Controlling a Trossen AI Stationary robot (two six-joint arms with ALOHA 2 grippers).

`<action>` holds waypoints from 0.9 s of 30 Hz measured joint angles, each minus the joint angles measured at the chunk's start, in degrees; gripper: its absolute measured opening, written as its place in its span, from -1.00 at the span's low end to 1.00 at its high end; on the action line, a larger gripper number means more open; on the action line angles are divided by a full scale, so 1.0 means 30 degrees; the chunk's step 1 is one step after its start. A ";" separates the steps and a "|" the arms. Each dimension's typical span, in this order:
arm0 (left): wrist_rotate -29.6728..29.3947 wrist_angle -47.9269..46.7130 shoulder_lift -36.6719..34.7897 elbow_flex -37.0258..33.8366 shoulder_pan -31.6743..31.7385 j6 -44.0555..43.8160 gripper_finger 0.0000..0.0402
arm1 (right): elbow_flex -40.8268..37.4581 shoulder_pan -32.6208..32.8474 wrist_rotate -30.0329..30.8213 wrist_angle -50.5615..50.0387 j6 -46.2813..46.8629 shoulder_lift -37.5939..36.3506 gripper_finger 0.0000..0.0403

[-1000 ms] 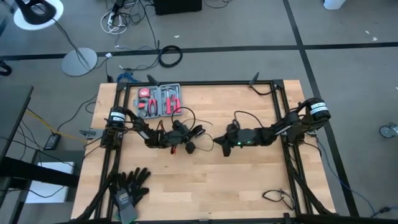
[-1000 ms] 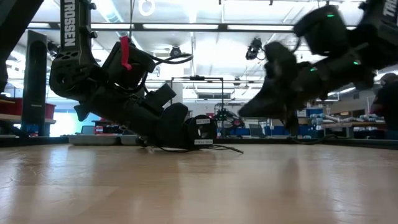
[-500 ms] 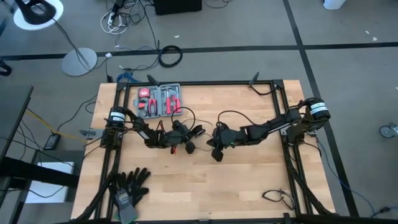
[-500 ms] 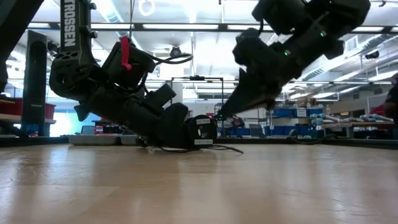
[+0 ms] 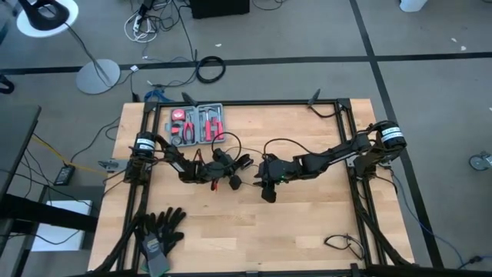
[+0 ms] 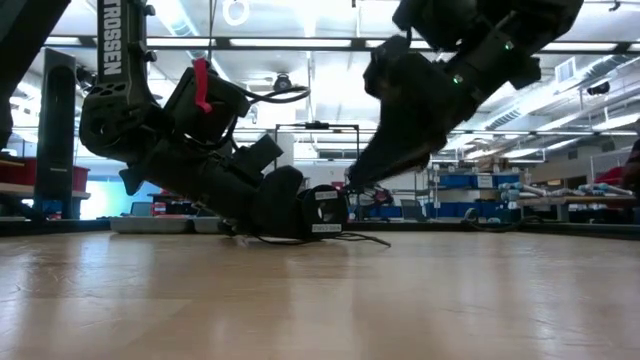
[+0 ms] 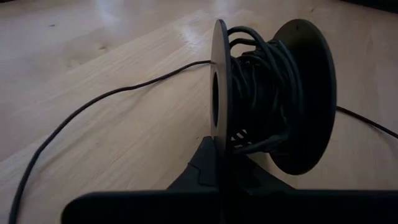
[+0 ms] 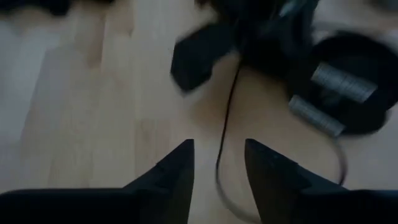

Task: Coil cords
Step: Coil the black wire onto the spool

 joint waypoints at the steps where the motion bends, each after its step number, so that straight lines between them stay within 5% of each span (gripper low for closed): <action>1: -0.0073 0.0000 0.0007 0.0000 0.0003 0.0000 -1.00 | -0.0007 0.0000 -0.0317 -0.0104 -0.0007 0.0088 -0.29; 10: -0.0226 -0.0015 0.0015 0.0034 0.0010 -0.0003 -1.00 | 0.2150 -0.0007 -0.1322 -0.0948 -0.1170 0.2410 -0.28; 18: -0.0095 -0.0035 0.0018 0.0086 0.0010 -0.0047 -1.00 | 0.4883 0.0001 -0.0524 -0.5164 -0.1901 0.5039 -0.36; 24: 0.0106 -0.0022 0.0015 0.0073 0.0003 -0.0053 -1.00 | 0.5836 0.0516 0.0329 -0.6329 -0.2098 0.5385 -0.87; 27: 0.0141 -0.0040 0.0015 0.0062 -0.0005 -0.0047 -1.00 | 0.5821 0.0656 0.0394 -0.7517 -0.2125 0.4841 -0.94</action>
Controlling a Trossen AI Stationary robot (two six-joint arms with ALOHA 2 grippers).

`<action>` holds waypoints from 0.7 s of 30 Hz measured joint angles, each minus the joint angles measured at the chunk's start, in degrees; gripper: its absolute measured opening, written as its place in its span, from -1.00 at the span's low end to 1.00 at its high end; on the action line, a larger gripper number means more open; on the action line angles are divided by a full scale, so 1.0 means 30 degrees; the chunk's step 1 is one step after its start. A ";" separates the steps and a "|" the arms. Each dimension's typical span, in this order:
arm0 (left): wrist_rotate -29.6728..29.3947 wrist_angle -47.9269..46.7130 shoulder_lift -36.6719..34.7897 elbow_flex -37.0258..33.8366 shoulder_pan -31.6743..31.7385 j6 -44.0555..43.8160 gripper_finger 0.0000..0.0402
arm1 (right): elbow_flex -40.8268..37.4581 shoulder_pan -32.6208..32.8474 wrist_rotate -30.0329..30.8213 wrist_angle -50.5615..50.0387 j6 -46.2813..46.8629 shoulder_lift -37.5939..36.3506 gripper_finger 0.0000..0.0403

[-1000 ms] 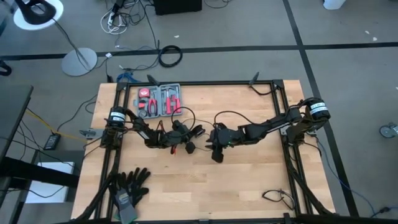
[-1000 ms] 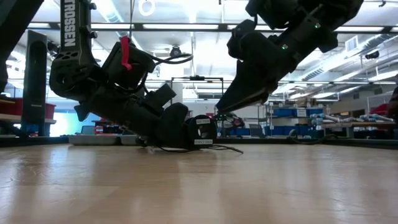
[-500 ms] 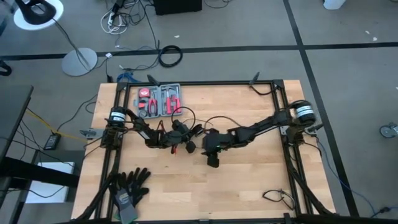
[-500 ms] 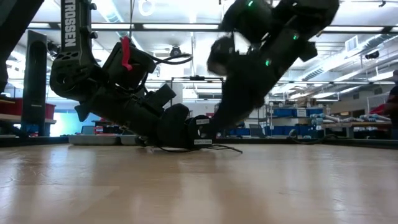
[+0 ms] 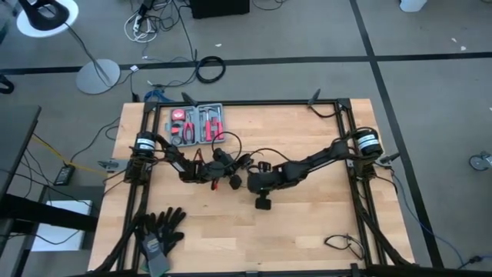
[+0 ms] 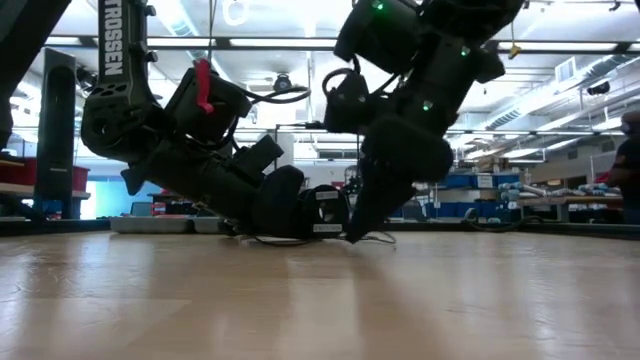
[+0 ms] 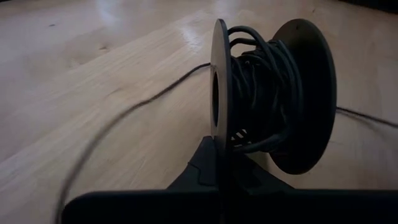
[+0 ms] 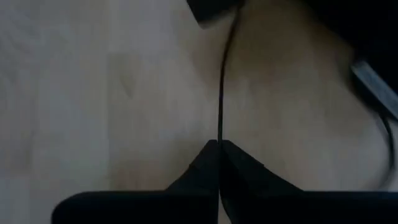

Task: Coil cords
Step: Coil the black wire onto the spool

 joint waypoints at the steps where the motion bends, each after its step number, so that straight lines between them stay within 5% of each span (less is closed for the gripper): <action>1: 0.0034 0.0034 0.0000 -0.0033 0.0000 -0.0001 -1.00 | 0.0028 -0.0007 0.0003 -0.0589 0.0177 -0.0129 -0.95; 21: 0.1097 -0.0217 -0.0609 -0.0077 -0.0007 0.0125 -1.00 | -0.0015 -0.0309 0.0583 -0.7347 0.0119 -0.2101 -0.99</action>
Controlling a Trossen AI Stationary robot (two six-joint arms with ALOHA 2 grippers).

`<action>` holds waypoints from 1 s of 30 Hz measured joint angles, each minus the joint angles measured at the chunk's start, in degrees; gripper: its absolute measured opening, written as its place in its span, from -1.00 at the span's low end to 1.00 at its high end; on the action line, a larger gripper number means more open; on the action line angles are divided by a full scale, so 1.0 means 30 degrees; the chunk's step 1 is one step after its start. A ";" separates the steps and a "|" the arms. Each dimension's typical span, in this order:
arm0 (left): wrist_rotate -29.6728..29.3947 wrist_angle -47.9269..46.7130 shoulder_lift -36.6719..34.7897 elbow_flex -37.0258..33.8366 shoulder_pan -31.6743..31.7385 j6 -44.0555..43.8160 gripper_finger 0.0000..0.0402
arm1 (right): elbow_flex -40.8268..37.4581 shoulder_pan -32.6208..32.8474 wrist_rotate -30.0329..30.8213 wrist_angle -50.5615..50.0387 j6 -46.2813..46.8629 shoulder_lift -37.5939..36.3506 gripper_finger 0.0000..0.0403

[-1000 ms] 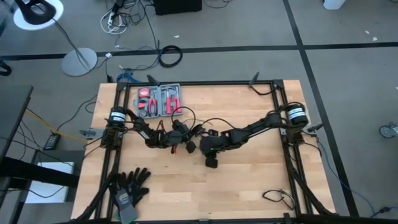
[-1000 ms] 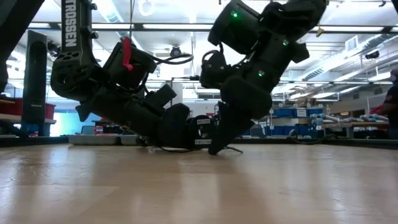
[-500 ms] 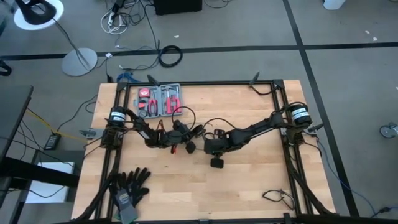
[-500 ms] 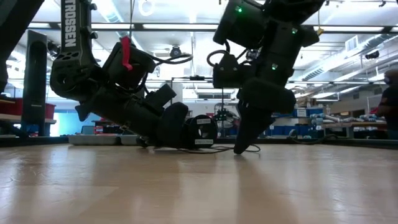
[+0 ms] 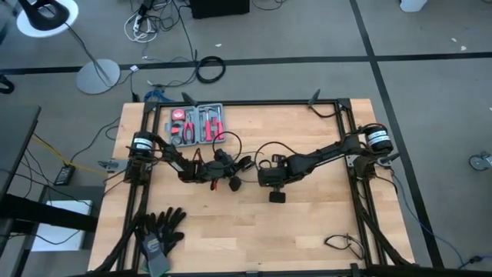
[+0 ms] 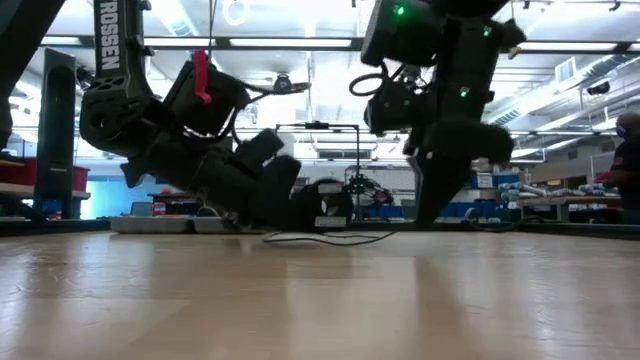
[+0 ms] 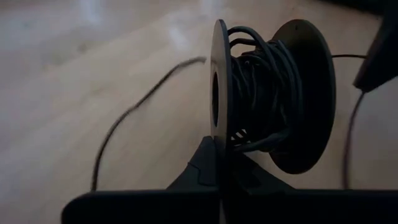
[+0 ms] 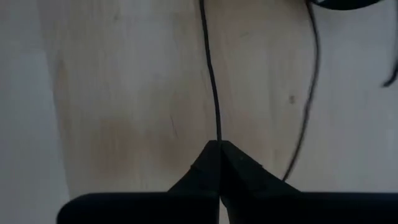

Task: Coil cords
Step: Coil the black wire onto the spool

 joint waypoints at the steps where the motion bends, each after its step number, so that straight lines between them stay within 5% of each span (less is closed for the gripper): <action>1: -0.0007 0.0151 -0.0070 0.0008 -0.0007 0.0123 -1.00 | 0.0000 -0.0038 0.0031 -0.0237 -0.0133 -0.0222 -0.99; 16: 0.0040 -0.0843 -0.0083 0.0015 0.0000 0.0309 -1.00 | 0.0007 -0.1253 0.1503 -0.3163 -0.1906 -0.1086 -0.78; 30: 0.0052 -0.0887 -0.0083 0.0015 0.0007 0.0338 -1.00 | 0.0000 -0.2000 0.3154 -0.7183 -0.2066 -0.4274 -0.88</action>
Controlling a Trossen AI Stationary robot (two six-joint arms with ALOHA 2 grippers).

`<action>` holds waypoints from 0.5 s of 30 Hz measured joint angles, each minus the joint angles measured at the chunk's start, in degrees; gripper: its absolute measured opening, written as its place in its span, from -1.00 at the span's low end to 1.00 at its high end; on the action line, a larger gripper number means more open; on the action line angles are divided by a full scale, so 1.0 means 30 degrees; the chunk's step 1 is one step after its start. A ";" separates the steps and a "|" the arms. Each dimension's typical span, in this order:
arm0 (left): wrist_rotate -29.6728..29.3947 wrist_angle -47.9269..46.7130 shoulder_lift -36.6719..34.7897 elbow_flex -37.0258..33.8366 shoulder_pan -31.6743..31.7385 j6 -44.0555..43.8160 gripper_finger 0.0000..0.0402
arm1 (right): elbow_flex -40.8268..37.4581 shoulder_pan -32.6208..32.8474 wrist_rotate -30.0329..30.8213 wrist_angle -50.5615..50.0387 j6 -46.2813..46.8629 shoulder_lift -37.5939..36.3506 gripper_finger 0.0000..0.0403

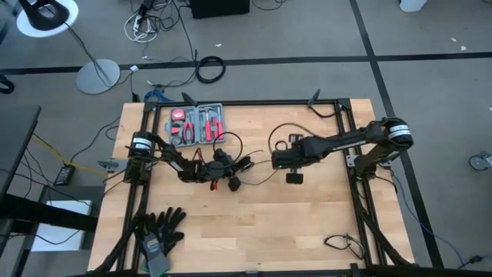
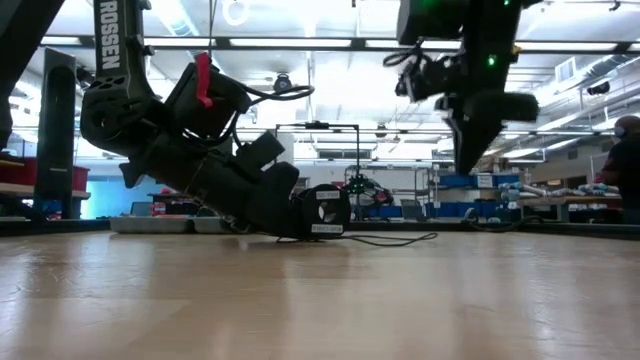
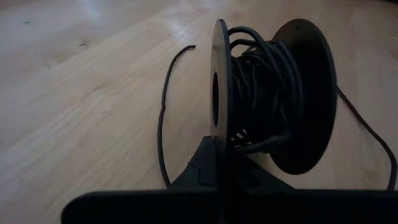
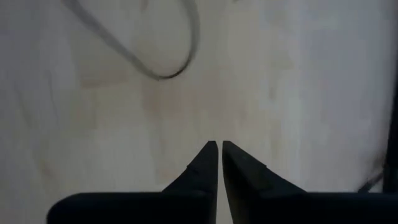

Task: Coil cords
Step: Coil the black wire onto the spool

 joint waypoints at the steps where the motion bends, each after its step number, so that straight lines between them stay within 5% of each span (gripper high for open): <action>1: 0.0007 0.0000 0.0000 0.0000 0.0000 0.0000 -1.00 | 0.0000 -0.0109 0.0115 -0.0088 0.0668 -0.0390 -0.90; 7: 0.0021 0.0015 0.0000 0.0000 0.0000 -0.0036 -1.00 | 0.0000 -0.0430 0.0198 0.2386 0.4247 -0.1799 -0.99; 15: 0.0300 0.0058 0.0000 0.0000 0.0000 -0.0442 -1.00 | 0.0000 -0.0430 0.0111 0.7684 0.4498 -0.1888 -0.92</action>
